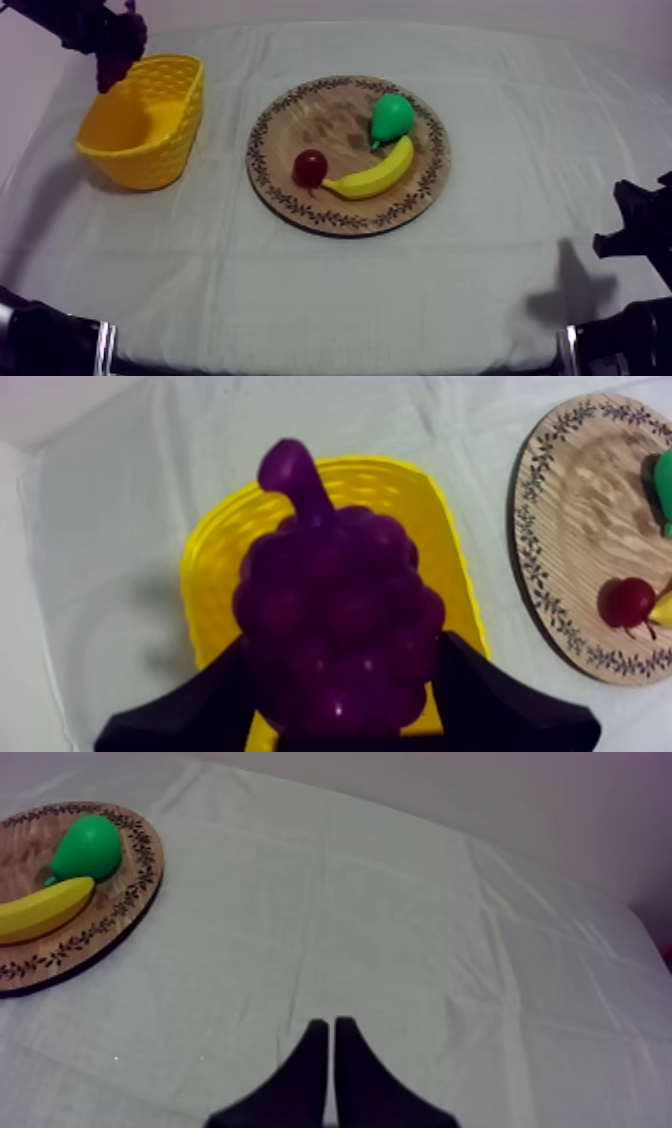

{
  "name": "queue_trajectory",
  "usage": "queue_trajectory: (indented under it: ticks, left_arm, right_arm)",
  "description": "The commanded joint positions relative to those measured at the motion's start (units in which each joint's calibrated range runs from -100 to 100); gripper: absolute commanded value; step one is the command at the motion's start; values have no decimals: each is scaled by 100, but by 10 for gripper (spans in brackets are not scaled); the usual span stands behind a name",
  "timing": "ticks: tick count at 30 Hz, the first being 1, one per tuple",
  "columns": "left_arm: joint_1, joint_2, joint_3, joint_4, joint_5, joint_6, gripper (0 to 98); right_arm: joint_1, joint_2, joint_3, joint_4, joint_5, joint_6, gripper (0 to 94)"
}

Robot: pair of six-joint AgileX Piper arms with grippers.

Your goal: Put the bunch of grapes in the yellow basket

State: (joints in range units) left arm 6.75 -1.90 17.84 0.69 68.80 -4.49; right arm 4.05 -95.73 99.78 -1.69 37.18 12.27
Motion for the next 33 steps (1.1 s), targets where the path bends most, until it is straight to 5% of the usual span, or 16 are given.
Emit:
queue_trajectory:
  ticks: [1,33]
  left_arm:
    - [-4,276,-72,3,-19,11,528]
    - [-249,2547,512,94,-1593,95,537]
  right_arm:
    - [1,-2,-1,1,0,1,5]
    - [1,-2,-1,1,0,1,5]
